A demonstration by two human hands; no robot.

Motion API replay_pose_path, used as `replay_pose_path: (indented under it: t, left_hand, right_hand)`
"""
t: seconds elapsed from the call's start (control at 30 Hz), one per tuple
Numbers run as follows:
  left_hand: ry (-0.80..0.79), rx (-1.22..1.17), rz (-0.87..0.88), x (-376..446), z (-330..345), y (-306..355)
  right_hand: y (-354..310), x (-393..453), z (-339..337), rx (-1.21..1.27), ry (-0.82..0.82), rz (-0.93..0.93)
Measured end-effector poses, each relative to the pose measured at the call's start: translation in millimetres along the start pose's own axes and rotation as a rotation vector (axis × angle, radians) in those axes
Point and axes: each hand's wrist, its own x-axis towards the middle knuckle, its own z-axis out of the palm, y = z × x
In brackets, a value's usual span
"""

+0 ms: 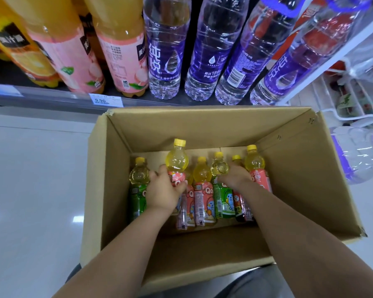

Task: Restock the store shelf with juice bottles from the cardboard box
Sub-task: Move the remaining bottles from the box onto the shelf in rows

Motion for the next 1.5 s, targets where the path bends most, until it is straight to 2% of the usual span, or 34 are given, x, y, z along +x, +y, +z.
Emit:
replay_pose_path:
  t: [0.1,0.3,0.47,0.7,0.87,0.97,1.23,1.37,1.5]
  left_hand:
    - [0.039,-0.073,-0.051,-0.8,2.3,-6.2]
    - [0.031,-0.115,-0.025,-2.0,13.1,-16.1]
    - [0.013,-0.100,-0.005,-2.7,12.5,-16.7]
    - [0.023,-0.152,0.064,-14.8,-10.8,4.6]
    - [0.022,-0.170,0.175,-32.9,-57.9,45.1]
    - [0.080,-0.185,0.256,-48.9,-95.9,72.4]
    - [0.174,-0.418,0.537,-118.2,-229.5,157.8]
    - [0.257,-0.474,0.673,-151.3,-298.6,203.9]
    - [0.413,-0.494,0.761,-177.3,-361.0,242.7]
  right_hand:
    - [-2.2,8.3,13.6,-0.147,0.048,0.015]
    - [1.3,17.4,18.9,-0.149,0.033,0.007]
    - [1.9,4.4,26.7,-0.219,0.109,-0.075]
    - [2.0,-36.2,-16.9,0.042,0.149,-0.225]
    - [7.6,-89.8,-64.1,0.224,0.250,-0.376]
    - [6.2,-129.4,-94.7,0.313,0.329,-0.459]
    - [-21.7,-237.8,-216.2,0.694,0.593,-0.743]
    - [-49.7,-299.2,-293.3,0.710,0.779,-0.845]
    - [-73.5,-357.6,-356.6,0.709,0.914,-0.959]
